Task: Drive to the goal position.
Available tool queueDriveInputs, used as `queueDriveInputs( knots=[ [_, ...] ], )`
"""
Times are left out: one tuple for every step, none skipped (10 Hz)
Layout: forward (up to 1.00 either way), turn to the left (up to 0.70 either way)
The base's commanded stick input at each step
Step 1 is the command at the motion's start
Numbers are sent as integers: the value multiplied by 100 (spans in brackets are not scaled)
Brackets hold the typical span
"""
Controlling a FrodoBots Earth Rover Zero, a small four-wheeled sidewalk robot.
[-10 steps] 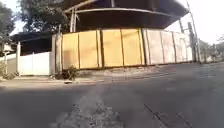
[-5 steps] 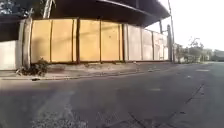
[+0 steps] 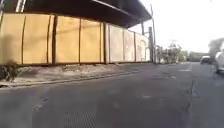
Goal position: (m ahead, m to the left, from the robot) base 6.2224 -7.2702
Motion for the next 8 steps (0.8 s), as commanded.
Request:
queueDriveInputs(
  knots=[
    [8, -95],
    [0, -100],
    [0, -100],
    [0, -100],
    [0, -100],
    [0, -100],
    [0, -100],
    [0, -100]
  ],
)
